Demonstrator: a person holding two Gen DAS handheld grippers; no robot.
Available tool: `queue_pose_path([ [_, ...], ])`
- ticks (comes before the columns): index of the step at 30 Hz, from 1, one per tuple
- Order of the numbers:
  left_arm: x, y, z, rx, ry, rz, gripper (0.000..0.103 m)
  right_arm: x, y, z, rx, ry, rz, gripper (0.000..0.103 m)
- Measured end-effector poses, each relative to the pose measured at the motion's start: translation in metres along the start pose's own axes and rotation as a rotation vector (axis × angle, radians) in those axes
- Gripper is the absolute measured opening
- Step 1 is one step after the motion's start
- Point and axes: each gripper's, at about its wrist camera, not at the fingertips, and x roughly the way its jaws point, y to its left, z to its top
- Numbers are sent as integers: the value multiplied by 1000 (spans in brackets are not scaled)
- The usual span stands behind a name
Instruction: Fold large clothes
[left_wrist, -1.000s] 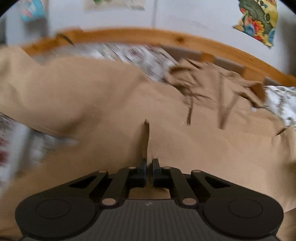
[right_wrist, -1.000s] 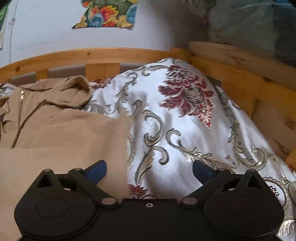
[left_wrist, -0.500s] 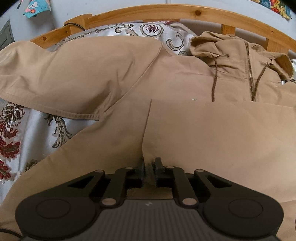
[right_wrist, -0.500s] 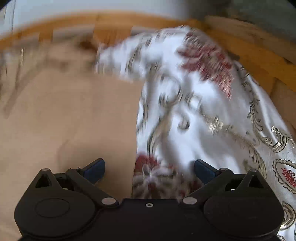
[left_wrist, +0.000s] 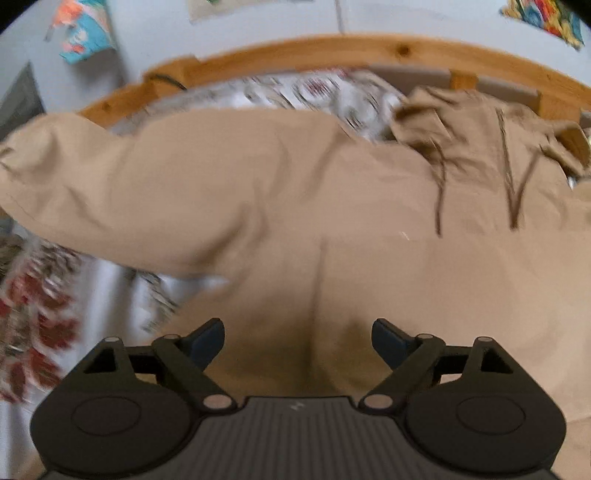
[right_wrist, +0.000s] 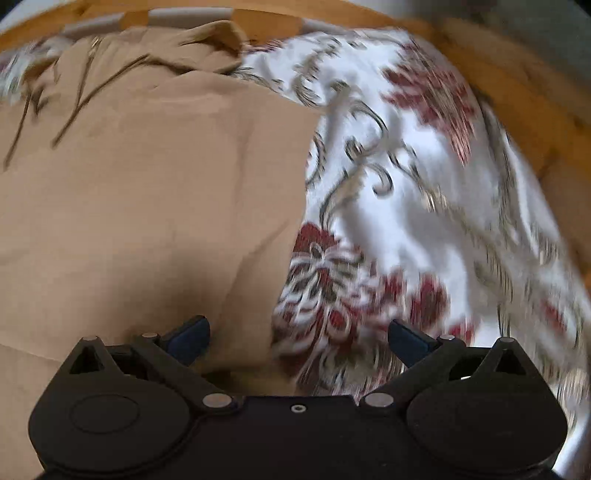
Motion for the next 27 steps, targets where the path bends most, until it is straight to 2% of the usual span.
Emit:
queue_pose_path([
  [3,-27,30,8,-83,-87,-3,93,-45,-9,3,108,-95,11,102],
  [5,-50,57,9,-136,-187,-24,99,-71,-14,2,178,-149,55,102],
  [6,-60,71,11,-168,-238,-12,103,-80,-15,-1,209,-175,82,102],
  [8,-72,98,15,-260,-298,22,102,-86,-11,-4,227,-197,119,102],
  [12,-70,155,24,-439,-347,135,102,-77,6,-9,112,-236,178,102],
  [14,-58,181,36,-478,-339,197,102,-74,13,-11,73,-227,191,102],
  [17,-42,217,58,-540,-306,272,102,-70,17,-11,80,-209,250,102],
  [20,-33,240,75,-603,-339,338,102,-64,24,-12,60,-187,282,102],
  [22,-28,247,86,-584,-337,369,98,-61,25,-13,48,-160,284,102],
  [25,-17,254,98,-580,-267,351,73,-57,18,-12,101,-106,312,102],
  [26,-16,256,99,-589,-255,336,60,-56,15,-11,132,-91,326,102],
  [27,-17,257,99,-594,-257,318,36,-55,12,-10,162,-78,336,102],
])
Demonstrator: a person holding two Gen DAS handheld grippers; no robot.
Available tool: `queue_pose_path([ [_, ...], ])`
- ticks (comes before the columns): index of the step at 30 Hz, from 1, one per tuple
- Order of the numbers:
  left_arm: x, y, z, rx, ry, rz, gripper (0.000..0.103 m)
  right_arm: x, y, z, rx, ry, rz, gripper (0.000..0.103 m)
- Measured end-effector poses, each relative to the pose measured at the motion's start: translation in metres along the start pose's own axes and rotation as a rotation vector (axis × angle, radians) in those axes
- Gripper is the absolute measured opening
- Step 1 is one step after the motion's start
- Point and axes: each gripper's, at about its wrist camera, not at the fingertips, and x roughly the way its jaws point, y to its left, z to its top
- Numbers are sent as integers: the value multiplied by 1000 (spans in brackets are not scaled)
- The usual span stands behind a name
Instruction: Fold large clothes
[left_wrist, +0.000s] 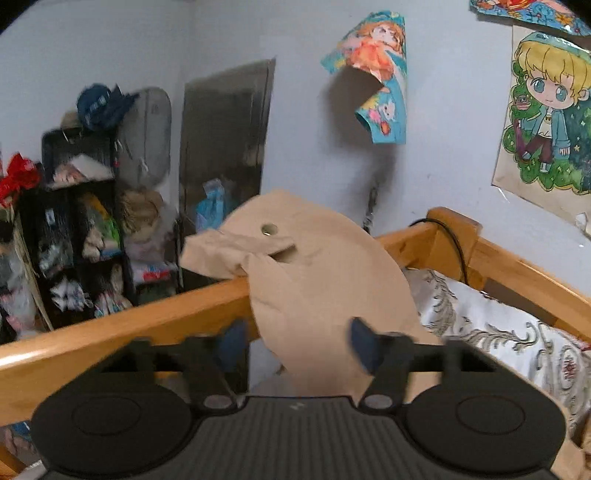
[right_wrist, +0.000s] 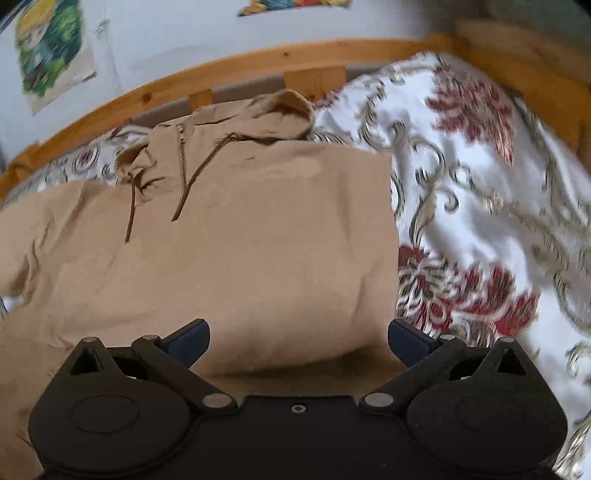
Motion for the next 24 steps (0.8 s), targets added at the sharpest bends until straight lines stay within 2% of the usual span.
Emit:
queue_pose_path([
  [1,-4,0,-1,-8,-16,-4,25,0,-3,1,29,5,5,102],
  [2,-10,1,0,-12,-38,-4,19,0,-5,2,52,9,8,102],
  [3,-14,-1,1,-14,-65,-19,4,0,-6,2,67,11,12,102],
  [6,-39,-13,4,23,-158,-109,0,-1,-6,2,85,13,20,102],
  [8,-63,-30,3,93,-237,-202,0,-4,-6,2,83,7,28,102],
  [10,-94,-54,-7,201,-324,-307,0,-8,-6,3,78,-7,35,102],
  [12,-133,-81,-32,356,-405,-444,0,-11,-7,4,79,-19,43,102],
  [15,-189,-121,-100,683,-483,-664,0,-15,-11,7,100,-29,55,102],
  [18,-225,-147,-172,939,-436,-837,2,-22,-20,11,128,-50,66,102],
  [20,-235,-157,-215,1071,-363,-902,5,-27,-29,13,140,-70,60,102],
  [22,-240,-163,-246,1130,-245,-938,11,-31,-42,15,154,-91,43,102],
  [23,-241,-163,-255,1110,-173,-960,15,-31,-49,16,162,-86,36,102],
  [24,-238,-164,-257,1081,-85,-987,32,-30,-57,16,173,-75,36,102],
])
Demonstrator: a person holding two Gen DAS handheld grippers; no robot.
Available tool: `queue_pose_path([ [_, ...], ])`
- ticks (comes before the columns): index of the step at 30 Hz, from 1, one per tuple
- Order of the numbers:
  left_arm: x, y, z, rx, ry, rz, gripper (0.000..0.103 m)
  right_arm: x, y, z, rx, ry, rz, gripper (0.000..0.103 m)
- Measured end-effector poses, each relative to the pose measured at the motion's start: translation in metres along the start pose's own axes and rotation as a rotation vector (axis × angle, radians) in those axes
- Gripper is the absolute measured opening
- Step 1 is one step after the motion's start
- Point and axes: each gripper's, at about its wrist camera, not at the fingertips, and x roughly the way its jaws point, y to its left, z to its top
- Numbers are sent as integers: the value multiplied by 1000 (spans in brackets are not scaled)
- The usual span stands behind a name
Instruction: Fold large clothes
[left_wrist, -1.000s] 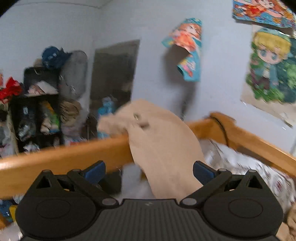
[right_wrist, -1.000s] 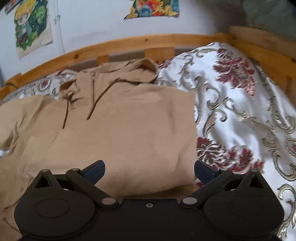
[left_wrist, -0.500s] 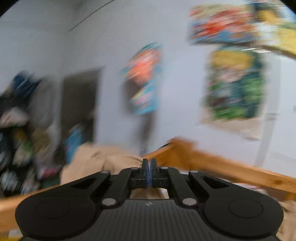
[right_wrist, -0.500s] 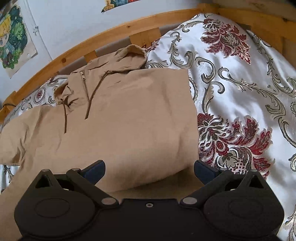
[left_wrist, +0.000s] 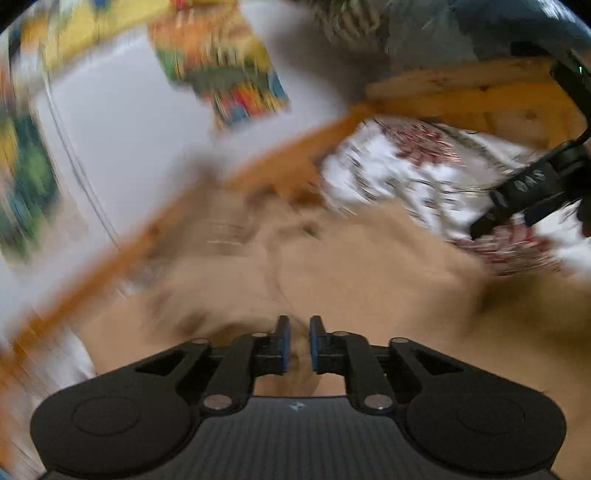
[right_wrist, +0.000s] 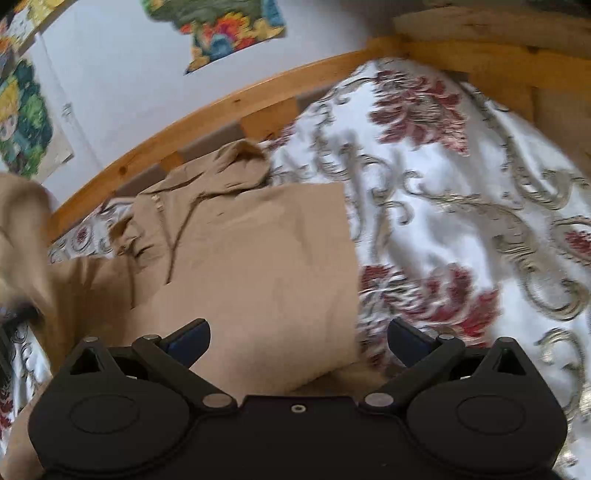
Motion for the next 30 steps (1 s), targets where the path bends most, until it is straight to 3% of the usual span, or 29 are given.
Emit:
queue_pose_path([
  [2,0,5,-6,-86,39,-80,56,-1,-15,1,40,9,6,102],
  [5,-10,16,-2,-140,47,-139,65,-2,-31,1,118,26,38,102],
  [6,-16,21,1,-177,52,-134,74,-2,-33,1,143,29,50,102],
  [9,-32,48,14,-319,70,-59,94,1,-31,-2,152,41,82,102],
  [12,-38,72,14,-415,43,59,103,7,-21,-12,83,49,122,101],
  [14,-36,84,9,-436,30,165,102,14,-13,-20,28,57,135,92],
  [18,-16,122,-8,-488,74,266,102,30,6,-34,-72,74,130,68],
  [22,12,167,-36,-581,155,417,102,44,16,-38,-59,120,163,66],
  [25,25,198,-57,-730,194,451,102,55,26,-37,-22,173,184,66],
  [27,31,213,-70,-840,210,449,102,61,38,-39,-34,217,181,53],
  [29,36,224,-80,-934,225,438,102,61,50,-44,-122,217,125,17],
  [30,36,227,-85,-966,225,438,101,60,53,-46,-155,206,124,16],
])
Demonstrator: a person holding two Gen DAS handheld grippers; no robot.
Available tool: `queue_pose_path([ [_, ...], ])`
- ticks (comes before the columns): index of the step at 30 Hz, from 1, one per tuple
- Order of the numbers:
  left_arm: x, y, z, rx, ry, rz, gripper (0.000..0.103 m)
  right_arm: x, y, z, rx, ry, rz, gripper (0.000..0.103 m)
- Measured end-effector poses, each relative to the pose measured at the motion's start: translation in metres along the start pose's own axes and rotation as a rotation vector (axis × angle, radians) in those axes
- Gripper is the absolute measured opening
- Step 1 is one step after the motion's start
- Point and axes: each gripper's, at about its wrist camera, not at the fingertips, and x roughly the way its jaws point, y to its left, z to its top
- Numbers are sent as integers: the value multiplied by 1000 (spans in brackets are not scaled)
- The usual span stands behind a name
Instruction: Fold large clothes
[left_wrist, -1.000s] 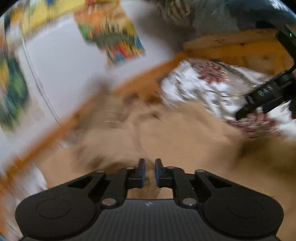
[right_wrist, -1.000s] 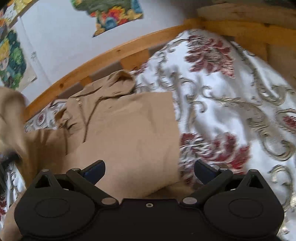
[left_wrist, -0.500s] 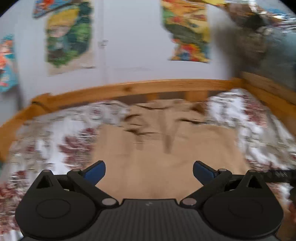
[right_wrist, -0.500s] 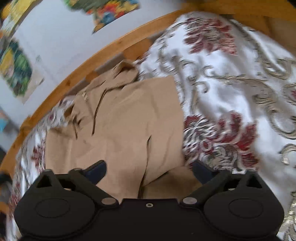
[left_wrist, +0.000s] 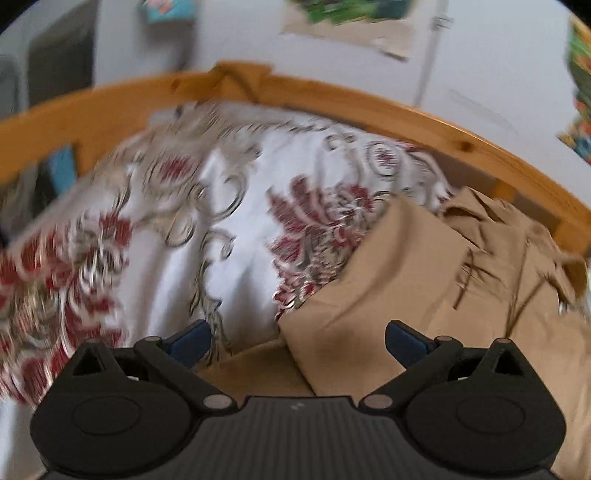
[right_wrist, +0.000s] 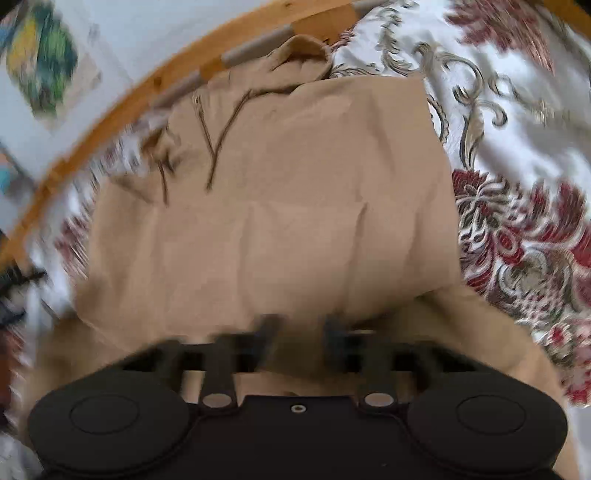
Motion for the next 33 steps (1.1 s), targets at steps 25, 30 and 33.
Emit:
queue_pose_path([
  [25,60,-19,-19,307,-33,254,101,-8,52,-42,-322,39,-290,47],
  [30,53,-34,-21,350,-52,292,101,-6,55,-44,-302,58,-279,51],
  [33,36,-33,-15,319,-98,195,103,-16,61,-42,-297,-29,-229,64],
])
